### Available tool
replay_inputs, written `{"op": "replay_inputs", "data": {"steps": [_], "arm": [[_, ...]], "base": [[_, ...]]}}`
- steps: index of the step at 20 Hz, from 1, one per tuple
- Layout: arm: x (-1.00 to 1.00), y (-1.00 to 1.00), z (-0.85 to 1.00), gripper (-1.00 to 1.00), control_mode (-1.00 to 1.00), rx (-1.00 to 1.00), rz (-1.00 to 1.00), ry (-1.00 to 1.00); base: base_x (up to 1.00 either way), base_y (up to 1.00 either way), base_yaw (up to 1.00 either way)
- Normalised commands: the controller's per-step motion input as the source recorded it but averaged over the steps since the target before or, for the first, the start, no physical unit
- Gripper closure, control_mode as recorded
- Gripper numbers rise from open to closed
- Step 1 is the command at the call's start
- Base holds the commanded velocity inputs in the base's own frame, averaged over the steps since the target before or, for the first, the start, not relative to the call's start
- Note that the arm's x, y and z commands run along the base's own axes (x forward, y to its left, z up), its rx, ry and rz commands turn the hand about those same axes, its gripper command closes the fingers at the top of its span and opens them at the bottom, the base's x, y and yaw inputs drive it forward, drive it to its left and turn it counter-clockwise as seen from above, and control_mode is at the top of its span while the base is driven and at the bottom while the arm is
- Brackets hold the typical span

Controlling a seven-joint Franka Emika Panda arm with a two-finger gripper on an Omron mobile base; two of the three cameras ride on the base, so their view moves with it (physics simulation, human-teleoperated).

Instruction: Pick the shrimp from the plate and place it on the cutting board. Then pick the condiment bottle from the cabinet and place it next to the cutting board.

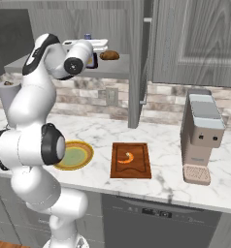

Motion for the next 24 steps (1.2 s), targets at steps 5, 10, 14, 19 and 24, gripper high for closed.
{"op": "replay_inputs", "data": {"steps": [5, 10, 14, 19, 24], "arm": [[0.11, 0.00, 0.00, -1.00, -1.00, 0.00, -0.01, 0.01], [0.08, 0.00, 0.00, -1.00, -1.00, 0.00, -0.01, 0.00], [0.08, 0.00, 0.00, -1.00, -1.00, 0.00, -0.01, 0.00], [0.06, 0.00, 0.00, -1.00, -1.00, 0.00, -0.01, 0.00], [0.04, 0.00, 0.00, -1.00, -1.00, 0.00, -0.01, 0.01]], "base": [[0.00, 0.00, 0.00], [0.00, 0.00, 0.00], [0.00, 0.00, 0.00], [0.00, 0.00, 0.00], [0.00, 0.00, 0.00]]}}
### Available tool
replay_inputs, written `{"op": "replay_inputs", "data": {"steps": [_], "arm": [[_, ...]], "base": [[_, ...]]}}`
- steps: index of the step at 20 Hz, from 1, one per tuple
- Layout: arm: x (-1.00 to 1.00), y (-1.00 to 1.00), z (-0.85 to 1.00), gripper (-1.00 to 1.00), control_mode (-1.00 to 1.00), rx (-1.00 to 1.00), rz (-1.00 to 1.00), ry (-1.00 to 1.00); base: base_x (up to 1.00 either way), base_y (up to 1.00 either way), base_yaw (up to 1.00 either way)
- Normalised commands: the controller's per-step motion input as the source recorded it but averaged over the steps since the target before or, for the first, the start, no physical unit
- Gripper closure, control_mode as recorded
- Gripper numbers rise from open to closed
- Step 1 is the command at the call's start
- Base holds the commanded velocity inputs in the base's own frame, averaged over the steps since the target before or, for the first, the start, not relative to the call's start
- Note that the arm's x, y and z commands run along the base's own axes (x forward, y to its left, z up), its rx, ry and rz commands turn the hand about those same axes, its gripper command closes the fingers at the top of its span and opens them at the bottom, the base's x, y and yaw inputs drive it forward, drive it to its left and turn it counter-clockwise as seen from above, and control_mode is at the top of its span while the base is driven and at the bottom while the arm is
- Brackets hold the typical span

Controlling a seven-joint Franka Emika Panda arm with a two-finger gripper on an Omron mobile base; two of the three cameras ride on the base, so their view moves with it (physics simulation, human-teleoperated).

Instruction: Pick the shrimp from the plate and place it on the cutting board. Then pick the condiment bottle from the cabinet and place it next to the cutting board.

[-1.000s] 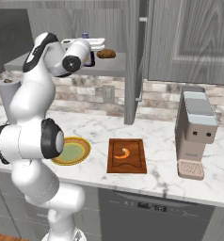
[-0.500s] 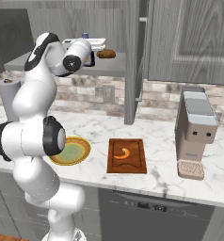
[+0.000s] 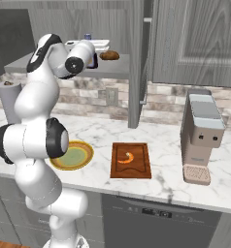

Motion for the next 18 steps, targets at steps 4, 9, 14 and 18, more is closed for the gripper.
{"op": "replay_inputs", "data": {"steps": [4, 9, 14, 18], "arm": [[0.06, 0.00, 0.00, -1.00, -1.00, 0.00, -0.01, 0.00], [0.06, 0.00, 0.00, -1.00, -1.00, 0.00, -0.02, 0.00], [0.02, 0.00, 0.03, -1.00, -1.00, 0.00, -0.02, 0.01], [0.01, 0.00, 0.07, -1.00, -1.00, 0.00, -0.02, 0.01]], "base": [[0.00, 0.00, 0.00], [0.00, 0.00, 0.00], [0.00, 0.00, 0.00], [0.00, 0.00, 0.00]]}}
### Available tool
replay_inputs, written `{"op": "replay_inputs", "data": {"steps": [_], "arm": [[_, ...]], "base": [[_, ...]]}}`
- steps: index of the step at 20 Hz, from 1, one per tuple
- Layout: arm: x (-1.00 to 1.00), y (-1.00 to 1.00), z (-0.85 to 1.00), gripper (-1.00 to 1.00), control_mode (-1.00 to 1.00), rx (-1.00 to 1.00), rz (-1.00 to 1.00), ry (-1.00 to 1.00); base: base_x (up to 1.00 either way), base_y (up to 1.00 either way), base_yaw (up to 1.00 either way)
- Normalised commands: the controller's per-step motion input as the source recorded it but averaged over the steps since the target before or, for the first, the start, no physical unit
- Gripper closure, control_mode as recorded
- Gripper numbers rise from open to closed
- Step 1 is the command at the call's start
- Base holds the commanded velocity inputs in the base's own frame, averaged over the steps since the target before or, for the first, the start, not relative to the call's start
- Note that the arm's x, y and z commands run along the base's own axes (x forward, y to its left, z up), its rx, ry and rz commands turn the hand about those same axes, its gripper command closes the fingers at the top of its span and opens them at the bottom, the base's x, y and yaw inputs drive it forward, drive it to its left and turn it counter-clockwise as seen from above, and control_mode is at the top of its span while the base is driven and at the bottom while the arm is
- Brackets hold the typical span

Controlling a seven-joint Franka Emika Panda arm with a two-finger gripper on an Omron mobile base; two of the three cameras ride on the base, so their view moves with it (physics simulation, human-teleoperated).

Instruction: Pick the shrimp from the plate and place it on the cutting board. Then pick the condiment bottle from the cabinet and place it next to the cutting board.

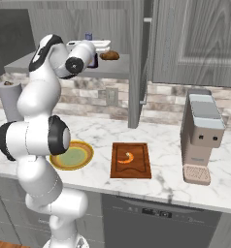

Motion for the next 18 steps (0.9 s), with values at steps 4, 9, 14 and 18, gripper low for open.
{"op": "replay_inputs", "data": {"steps": [4, 9, 14, 18], "arm": [[-0.07, 0.01, 0.10, -1.00, -1.00, 0.00, 0.00, 0.00], [-0.40, 0.06, 0.28, -1.00, -1.00, -0.02, 0.00, -0.02], [-0.28, 0.11, 0.14, -1.00, -1.00, -0.02, 0.00, 0.00], [-0.01, 0.11, -0.01, -1.00, -1.00, 0.00, 0.00, 0.08]], "base": [[0.00, 0.00, 0.00], [0.00, 0.00, 0.00], [0.00, 0.00, 0.00], [0.00, 0.00, 0.00]]}}
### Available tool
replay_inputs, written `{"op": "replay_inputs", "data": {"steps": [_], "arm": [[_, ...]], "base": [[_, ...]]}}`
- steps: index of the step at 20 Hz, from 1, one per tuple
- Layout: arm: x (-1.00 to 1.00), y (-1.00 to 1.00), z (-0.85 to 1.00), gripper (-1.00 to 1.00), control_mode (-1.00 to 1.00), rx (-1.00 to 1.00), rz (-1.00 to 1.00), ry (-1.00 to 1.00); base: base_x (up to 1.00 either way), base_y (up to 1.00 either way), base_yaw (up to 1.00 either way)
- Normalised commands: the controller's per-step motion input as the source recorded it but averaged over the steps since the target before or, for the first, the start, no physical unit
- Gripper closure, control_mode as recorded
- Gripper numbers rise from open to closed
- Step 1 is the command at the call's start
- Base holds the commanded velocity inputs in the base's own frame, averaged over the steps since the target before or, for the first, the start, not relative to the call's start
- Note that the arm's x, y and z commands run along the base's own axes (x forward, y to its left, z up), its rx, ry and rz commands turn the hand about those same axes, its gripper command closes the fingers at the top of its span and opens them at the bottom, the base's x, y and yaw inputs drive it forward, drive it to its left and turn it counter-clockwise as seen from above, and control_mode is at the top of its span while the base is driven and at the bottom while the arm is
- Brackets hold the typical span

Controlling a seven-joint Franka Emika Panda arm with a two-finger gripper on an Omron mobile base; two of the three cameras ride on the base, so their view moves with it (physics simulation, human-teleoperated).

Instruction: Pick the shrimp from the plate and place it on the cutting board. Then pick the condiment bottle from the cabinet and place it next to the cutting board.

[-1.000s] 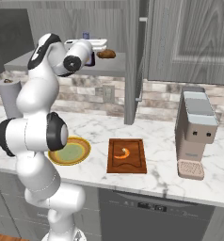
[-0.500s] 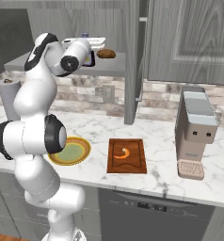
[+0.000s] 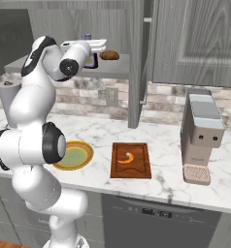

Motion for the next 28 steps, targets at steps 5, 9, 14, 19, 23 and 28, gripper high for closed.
{"op": "replay_inputs", "data": {"steps": [5, 9, 14, 19, 23, 28], "arm": [[0.08, 0.14, -0.06, -1.00, -1.00, -0.01, -0.01, 0.15], [0.11, 0.13, 0.00, -1.00, -1.00, 0.00, -0.01, 0.14], [0.09, 0.16, 0.01, -1.00, -1.00, 0.00, 0.00, 0.08], [0.00, 0.20, 0.06, -1.00, -1.00, 0.00, 0.00, 0.02], [0.00, 0.25, 0.03, 1.00, -1.00, 0.00, 0.00, 0.02], [0.00, 0.20, 0.01, 1.00, -1.00, 0.00, 0.00, 0.01]], "base": [[0.00, 0.00, 0.00], [0.00, 0.00, 0.00], [0.00, 0.00, 0.00], [0.00, 0.00, 0.00], [0.00, 0.00, 0.00], [0.00, 0.00, 0.00]]}}
